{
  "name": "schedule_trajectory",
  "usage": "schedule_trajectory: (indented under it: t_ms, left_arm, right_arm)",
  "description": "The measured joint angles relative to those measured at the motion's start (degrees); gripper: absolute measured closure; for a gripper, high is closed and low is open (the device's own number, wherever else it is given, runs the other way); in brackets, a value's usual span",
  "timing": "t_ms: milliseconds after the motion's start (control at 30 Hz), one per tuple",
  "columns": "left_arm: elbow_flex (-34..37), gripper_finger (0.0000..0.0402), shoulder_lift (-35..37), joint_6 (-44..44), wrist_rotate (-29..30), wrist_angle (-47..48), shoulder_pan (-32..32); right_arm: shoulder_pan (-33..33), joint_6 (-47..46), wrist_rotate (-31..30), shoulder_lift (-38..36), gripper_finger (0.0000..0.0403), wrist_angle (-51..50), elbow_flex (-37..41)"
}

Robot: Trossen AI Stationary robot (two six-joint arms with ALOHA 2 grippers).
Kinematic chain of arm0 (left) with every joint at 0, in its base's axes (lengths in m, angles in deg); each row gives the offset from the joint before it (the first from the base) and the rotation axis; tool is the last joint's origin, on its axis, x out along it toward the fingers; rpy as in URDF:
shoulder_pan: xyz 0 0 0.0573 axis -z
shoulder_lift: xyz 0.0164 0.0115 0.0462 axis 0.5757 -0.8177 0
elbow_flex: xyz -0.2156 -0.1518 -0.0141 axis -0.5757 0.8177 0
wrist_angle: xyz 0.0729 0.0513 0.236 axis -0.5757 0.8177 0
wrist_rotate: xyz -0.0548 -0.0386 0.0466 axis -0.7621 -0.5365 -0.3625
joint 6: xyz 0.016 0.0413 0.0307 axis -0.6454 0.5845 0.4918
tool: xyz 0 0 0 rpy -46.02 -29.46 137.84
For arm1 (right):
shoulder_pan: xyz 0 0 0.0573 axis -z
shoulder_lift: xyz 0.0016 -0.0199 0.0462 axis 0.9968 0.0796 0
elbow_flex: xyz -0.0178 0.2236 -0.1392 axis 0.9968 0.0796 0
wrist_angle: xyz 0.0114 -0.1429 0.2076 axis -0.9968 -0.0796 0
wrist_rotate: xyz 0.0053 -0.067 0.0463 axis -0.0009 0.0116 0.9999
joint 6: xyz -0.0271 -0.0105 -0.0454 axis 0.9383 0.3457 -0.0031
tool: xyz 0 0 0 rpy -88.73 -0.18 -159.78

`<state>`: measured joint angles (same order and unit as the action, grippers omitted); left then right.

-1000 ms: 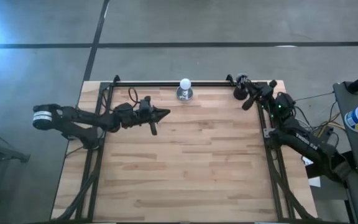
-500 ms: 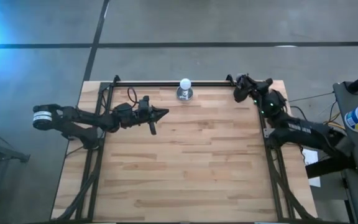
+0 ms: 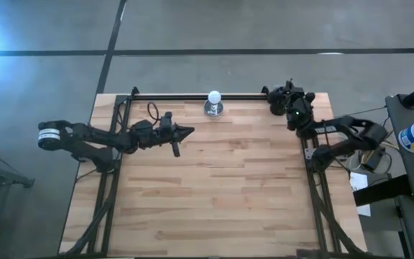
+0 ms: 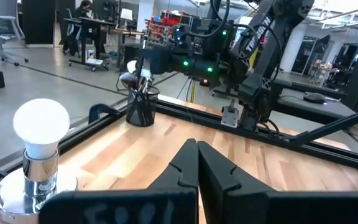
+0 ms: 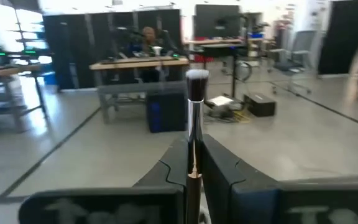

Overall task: Pick & Place Makeup Supplies
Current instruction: Put the makeup brush into the makeup holder

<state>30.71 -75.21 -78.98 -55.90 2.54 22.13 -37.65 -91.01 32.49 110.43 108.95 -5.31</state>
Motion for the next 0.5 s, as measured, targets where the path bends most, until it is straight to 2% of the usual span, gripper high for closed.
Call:
schedule_trajectory:
  t_ms: [167,400,500]
  left_arm:
    - [1.3,0.0401,0.1,-0.7,-0.1,-2.3,0.0]
    - [1.6,0.0401,0.1,-0.7,-0.2,-3.0,0.0]
    - [1.6,0.0401,0.1,-0.7,-0.3,-3.0,0.0]
  right_arm:
    - [-0.8,1.4,-2.0,3.0,0.0385,2.0,-0.5]
    - [-0.9,-0.3,-3.4,3.7,0.0385,0.7,0.7]
    - [-1.1,-1.6,-3.3,3.5,0.0372,-1.1,0.7]
